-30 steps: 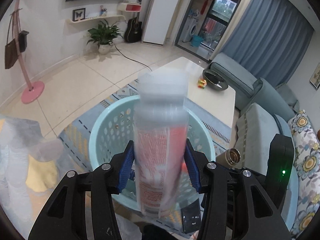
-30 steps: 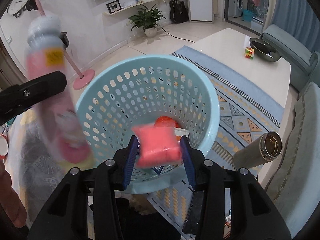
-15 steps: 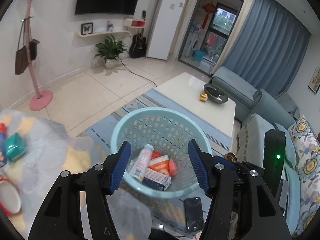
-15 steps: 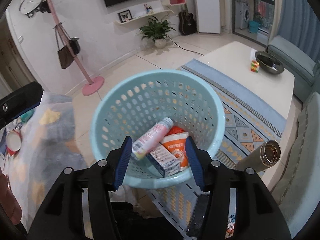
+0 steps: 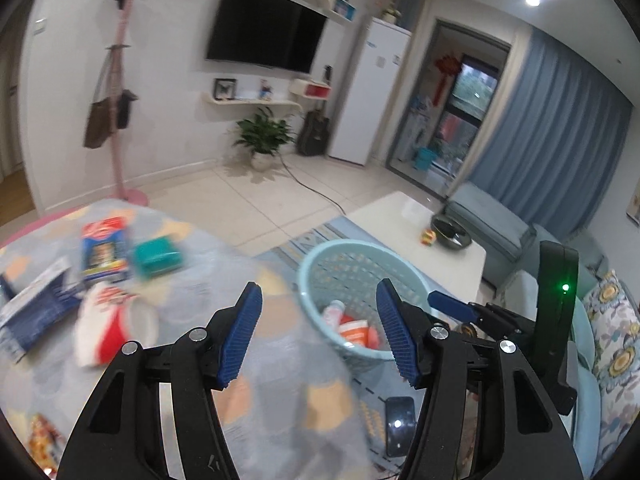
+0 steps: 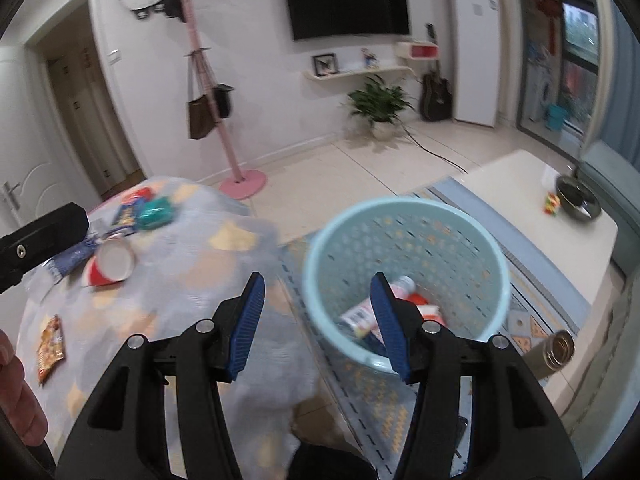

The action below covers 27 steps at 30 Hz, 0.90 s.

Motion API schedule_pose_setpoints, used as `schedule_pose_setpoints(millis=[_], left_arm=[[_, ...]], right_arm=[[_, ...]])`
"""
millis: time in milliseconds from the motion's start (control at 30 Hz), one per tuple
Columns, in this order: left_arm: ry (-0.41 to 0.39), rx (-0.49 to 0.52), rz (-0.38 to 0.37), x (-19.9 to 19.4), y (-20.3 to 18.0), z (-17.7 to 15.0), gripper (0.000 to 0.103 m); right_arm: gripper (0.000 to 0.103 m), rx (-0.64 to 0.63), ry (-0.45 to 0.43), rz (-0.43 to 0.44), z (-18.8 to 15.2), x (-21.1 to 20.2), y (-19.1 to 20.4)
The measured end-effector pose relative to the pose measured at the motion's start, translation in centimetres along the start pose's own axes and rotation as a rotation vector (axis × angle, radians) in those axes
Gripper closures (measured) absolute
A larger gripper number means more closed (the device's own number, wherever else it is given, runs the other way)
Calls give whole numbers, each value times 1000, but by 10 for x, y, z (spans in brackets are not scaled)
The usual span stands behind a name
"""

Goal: Collect trash
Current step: 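Move both tools back over the table toward the water bottle and cup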

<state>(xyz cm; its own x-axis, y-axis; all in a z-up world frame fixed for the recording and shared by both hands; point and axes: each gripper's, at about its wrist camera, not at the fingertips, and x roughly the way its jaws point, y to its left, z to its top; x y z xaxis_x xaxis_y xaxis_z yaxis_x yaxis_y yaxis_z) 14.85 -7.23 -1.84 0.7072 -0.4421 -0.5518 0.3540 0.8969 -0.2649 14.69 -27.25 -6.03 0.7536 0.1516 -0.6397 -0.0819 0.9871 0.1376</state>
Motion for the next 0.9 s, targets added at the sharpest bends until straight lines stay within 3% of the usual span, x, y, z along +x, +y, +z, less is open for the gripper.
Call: schedule_pose_setpoints(millis=[200,533,800,900], left_arm=[[-55,-78,94,-45,50,-8,41],[-122,-223,311,-127,169,-36,41],[-73,-229,408,-153,259,-45,21],[-33,-208,408,-148,289,-43,20]], right_arm=[[51,-92,-9,59,4,-4,53],[51,-190,21,143,2,4,135],[46,-209,45,197,11,30,197],[46,-214,64,210,17,46,213]])
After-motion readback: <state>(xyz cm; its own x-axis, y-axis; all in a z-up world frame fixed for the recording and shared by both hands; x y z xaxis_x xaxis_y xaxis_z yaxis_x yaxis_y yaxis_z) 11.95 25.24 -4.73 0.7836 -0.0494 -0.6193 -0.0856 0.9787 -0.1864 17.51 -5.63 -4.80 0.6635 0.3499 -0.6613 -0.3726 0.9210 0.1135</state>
